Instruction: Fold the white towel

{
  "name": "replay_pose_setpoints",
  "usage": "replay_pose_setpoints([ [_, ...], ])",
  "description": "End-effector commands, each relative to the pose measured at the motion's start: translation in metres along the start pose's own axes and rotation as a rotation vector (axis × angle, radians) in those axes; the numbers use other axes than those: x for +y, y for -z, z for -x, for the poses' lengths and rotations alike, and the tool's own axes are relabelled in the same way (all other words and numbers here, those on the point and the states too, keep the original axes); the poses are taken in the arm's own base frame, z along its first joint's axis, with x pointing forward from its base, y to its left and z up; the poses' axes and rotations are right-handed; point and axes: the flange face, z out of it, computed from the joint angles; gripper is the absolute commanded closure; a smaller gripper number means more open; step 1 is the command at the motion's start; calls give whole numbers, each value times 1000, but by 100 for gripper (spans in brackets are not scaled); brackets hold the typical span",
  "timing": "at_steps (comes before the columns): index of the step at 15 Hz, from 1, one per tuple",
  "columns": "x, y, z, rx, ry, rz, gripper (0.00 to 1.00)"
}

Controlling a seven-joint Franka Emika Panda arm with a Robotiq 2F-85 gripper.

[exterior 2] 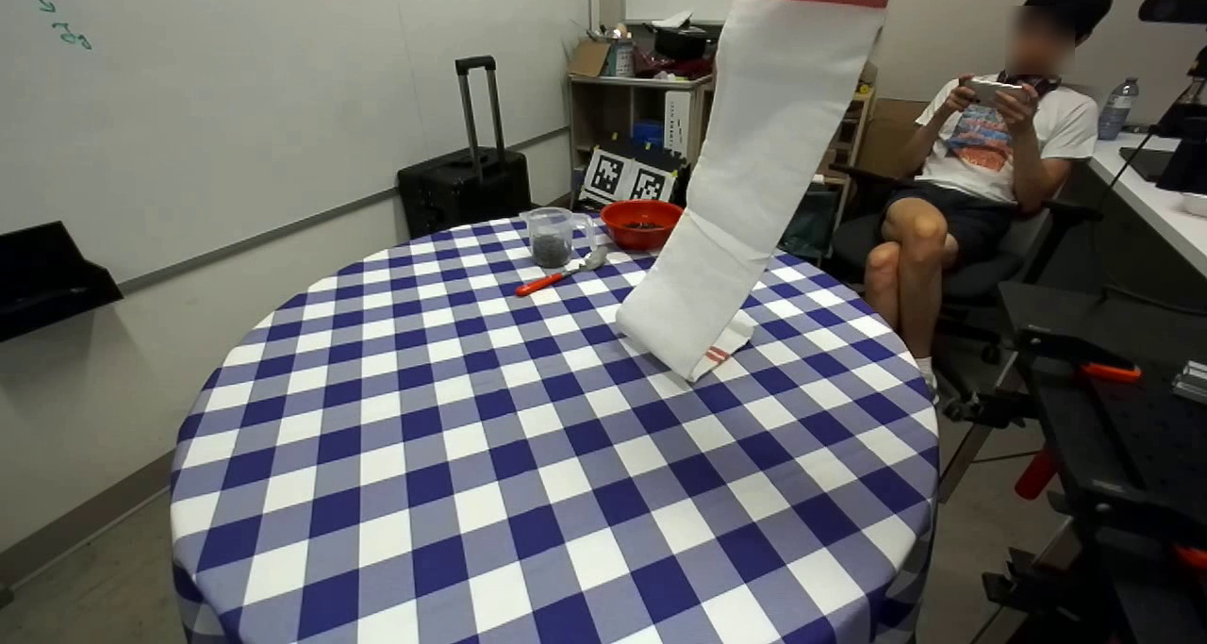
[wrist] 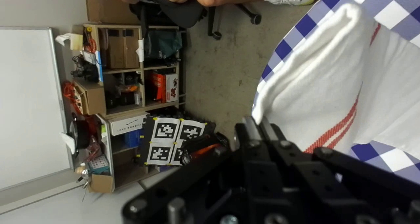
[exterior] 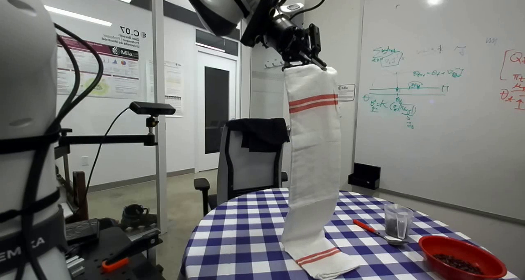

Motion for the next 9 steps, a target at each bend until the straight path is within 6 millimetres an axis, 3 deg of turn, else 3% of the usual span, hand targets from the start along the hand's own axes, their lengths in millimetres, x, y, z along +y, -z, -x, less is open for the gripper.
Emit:
replay_pose_setpoints([
  [1,-9,-10,-7,28,40,75,99],
  [9,-76,-61,-19,29,154,114,99],
])
